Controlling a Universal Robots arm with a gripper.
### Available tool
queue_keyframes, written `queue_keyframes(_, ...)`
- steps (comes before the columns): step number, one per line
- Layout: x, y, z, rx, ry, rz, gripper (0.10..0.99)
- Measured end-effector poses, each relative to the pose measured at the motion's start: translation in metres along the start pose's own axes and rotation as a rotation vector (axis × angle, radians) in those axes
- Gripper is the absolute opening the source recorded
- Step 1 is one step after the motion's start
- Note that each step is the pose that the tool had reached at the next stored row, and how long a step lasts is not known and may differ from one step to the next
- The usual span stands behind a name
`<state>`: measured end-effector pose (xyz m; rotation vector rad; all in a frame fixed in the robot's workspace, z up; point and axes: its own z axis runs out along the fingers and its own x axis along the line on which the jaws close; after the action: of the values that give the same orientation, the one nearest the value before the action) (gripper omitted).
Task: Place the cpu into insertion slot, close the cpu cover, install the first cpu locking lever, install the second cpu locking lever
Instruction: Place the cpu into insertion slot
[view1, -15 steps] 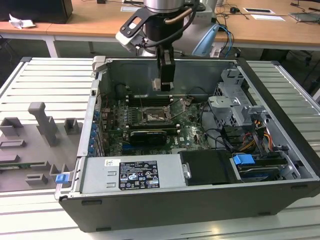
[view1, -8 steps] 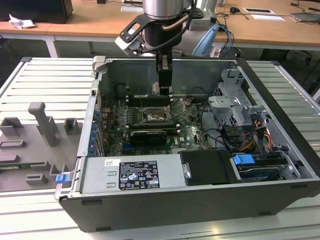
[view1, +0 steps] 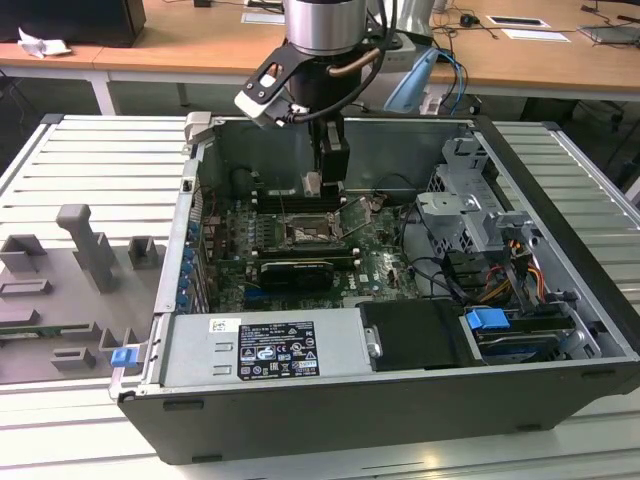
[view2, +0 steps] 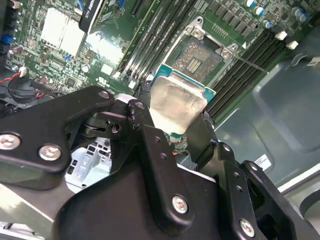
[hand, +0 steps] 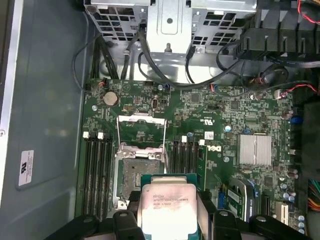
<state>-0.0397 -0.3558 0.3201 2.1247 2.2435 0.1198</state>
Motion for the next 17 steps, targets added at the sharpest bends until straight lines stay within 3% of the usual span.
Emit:
queue_keyframes(11, -0.0002, -0.0012, 0.0132, 0.0, 0.0014, -0.016, 0.529)
queue_keyframes(17, -0.0002, -0.0014, 0.0158, 0.0, 0.0034, -0.02, 0.529)
